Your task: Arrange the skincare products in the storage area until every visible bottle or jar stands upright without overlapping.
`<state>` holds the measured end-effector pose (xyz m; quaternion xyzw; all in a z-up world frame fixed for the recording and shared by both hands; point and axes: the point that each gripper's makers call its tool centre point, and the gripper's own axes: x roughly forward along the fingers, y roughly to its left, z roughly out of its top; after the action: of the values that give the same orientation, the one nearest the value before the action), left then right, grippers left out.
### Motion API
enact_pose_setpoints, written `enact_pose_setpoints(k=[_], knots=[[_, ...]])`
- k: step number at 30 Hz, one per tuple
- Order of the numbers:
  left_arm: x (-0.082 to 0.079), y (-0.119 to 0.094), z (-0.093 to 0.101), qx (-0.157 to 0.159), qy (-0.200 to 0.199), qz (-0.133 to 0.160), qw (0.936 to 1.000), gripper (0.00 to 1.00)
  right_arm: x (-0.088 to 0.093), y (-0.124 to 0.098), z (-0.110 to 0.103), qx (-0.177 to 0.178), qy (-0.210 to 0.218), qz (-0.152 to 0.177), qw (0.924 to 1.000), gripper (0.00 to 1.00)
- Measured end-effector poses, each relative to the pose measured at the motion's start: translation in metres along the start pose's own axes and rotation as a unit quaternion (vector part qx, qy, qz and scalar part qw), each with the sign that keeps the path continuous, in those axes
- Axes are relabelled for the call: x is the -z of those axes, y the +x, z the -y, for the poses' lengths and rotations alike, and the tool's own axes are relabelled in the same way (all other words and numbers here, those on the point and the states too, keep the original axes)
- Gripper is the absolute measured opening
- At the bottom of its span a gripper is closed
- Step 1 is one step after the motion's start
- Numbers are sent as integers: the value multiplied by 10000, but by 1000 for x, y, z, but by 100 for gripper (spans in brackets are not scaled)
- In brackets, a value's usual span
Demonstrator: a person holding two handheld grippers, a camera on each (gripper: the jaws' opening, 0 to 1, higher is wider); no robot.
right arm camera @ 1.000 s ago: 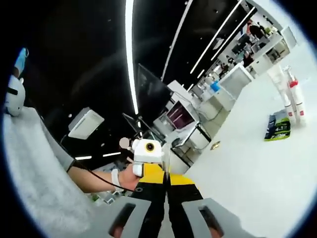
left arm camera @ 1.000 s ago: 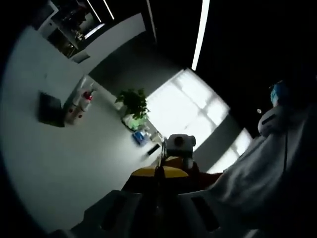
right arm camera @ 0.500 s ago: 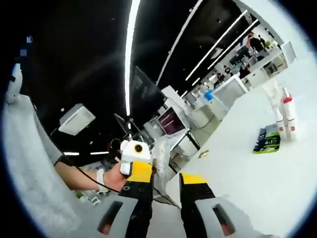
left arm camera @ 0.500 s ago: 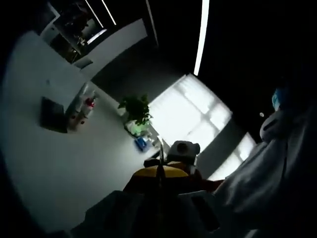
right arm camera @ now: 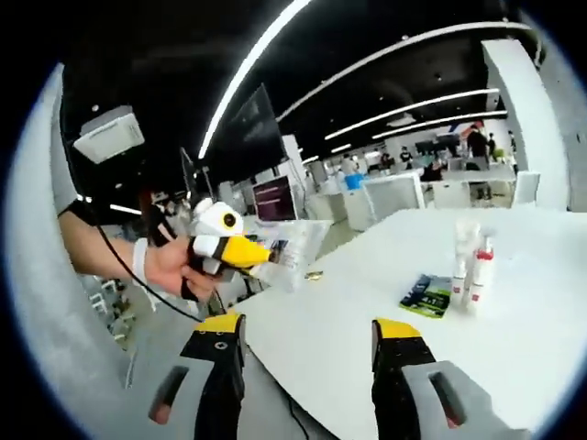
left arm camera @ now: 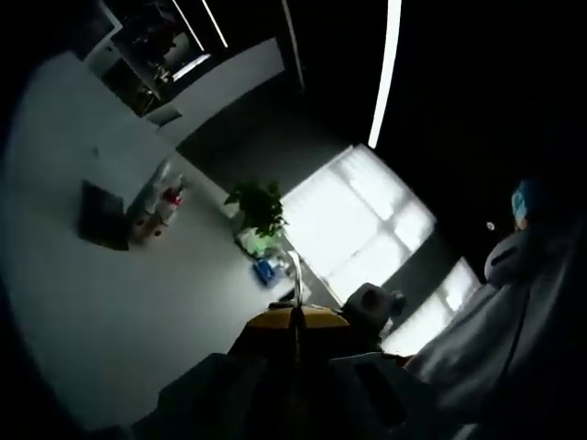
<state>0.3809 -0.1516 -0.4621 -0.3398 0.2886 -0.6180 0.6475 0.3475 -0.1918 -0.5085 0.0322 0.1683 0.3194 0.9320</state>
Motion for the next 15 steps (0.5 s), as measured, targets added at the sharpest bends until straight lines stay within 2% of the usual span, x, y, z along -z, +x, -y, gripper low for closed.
enact_pose_setpoints(k=[1, 3, 6, 9, 11, 13, 14, 15], knots=[[-1, 0, 0, -4, 1, 8, 10000, 0, 4, 2, 1, 85, -213, -84, 9997, 54], [-5, -1, -1, -29, -8, 9, 10000, 0, 17, 7, -9, -30, -540, -366, 9979, 51], [-8, -5, -6, -163, -84, -18, 9998, 0, 27, 9, -12, 85, -1379, -633, 9884, 45], [-9, -9, -14, -320, -117, -35, 9994, 0, 35, 7, 0, 273, -1421, -806, 9862, 44], [-11, -12, -19, -407, -166, -40, 9990, 0, 40, 1, 16, 632, -1742, -1068, 9769, 44], [-13, -14, -26, -515, -214, -41, 9984, 0, 46, -1, 26, 849, -1999, -1345, 9668, 41], [-14, -15, -29, -557, -236, -54, 9982, 0, 54, -3, 34, 995, -2290, -1645, 9542, 41], [-15, -15, -31, -585, -242, -63, 9980, 0, 58, -5, 37, 1071, -2422, -1809, 9472, 40]])
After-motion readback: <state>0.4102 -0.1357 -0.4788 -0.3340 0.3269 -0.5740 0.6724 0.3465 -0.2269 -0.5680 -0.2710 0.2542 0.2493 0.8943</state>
